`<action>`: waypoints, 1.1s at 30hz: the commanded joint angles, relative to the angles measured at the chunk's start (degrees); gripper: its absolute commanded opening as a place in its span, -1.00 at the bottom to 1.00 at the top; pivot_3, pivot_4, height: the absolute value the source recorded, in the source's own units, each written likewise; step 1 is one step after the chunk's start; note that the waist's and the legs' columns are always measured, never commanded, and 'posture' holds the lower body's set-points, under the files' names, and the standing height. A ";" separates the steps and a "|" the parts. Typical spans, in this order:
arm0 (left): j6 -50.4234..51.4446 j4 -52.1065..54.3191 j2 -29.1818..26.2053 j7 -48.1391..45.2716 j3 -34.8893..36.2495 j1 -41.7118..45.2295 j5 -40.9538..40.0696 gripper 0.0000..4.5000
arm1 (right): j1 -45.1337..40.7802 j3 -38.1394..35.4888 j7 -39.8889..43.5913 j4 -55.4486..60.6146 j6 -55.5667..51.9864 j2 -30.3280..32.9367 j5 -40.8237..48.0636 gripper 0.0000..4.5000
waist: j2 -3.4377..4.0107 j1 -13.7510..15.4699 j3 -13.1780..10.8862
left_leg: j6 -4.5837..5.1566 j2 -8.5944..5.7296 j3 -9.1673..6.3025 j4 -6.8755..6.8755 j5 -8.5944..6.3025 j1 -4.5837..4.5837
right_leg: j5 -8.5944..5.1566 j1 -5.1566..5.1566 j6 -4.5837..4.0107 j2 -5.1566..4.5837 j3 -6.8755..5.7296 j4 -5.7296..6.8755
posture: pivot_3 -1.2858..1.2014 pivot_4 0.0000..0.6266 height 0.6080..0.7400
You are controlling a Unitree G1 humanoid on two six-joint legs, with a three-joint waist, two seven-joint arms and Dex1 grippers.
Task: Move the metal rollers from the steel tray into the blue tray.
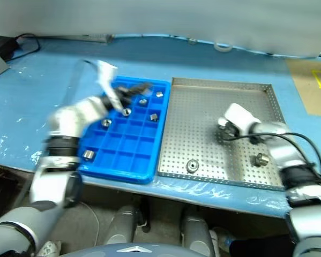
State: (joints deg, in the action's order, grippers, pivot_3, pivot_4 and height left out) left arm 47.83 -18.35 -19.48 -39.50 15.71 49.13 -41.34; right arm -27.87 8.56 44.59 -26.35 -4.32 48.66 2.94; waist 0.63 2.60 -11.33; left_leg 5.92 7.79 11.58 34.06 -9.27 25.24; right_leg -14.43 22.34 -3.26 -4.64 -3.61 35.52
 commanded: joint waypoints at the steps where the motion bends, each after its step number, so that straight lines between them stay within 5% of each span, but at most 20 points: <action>1: -1.51 2.71 0.27 -2.49 -1.32 1.27 -0.37 -0.41 | -2.04 -0.50 0.14 2.49 1.43 -1.50 -1.66 -0.26 | 0.04 -0.32 0.02 | 0.03 -0.01 0.01 0.00 -0.03 -0.06 | 0.00 -0.05 0.00 0.00 0.01 0.00 | -0.06 -0.52 1.00; 17: -0.04 10.42 1.89 -1.46 -5.15 -4.50 -0.41 -0.41 | 0.37 -4.19 4.15 6.08 -2.07 -2.33 -1.19 -0.26 | 0.10 -0.24 -0.03 | 0.01 0.01 0.03 0.11 0.00 -0.01 | 0.00 0.02 -0.01 -0.04 0.01 0.19 | -0.07 -0.52 1.00; 23: 0.34 10.01 2.07 -1.17 -5.46 -4.94 -0.16 -0.41 | 1.90 -5.32 5.52 8.54 -6.53 -3.66 0.61 0.58 | 0.10 -0.27 -0.03 | -0.19 0.00 0.02 0.12 -0.09 -0.23 | 0.00 -0.14 0.00 -0.04 0.02 0.20 | -0.07 -0.52 1.00; 33: 0.30 10.43 -1.84 -4.32 -6.84 -6.68 1.17 -0.41 | -6.50 -10.12 3.68 22.34 -12.14 -4.99 4.96 0.58 | 0.19 -0.78 -0.08 | -0.03 0.01 0.04 0.09 0.02 -0.11 | 0.01 0.05 0.00 -0.02 0.08 0.27 | -0.08 -0.52 1.00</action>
State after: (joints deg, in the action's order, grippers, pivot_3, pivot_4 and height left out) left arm 48.63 -10.55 -20.12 -42.17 9.01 42.80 -40.24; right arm -31.77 0.23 49.97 -7.76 -17.48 42.69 8.54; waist 0.82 1.82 -11.41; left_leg 5.85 7.81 11.61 34.13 -9.24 25.10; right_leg -14.43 22.39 -3.26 -4.64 -3.53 35.80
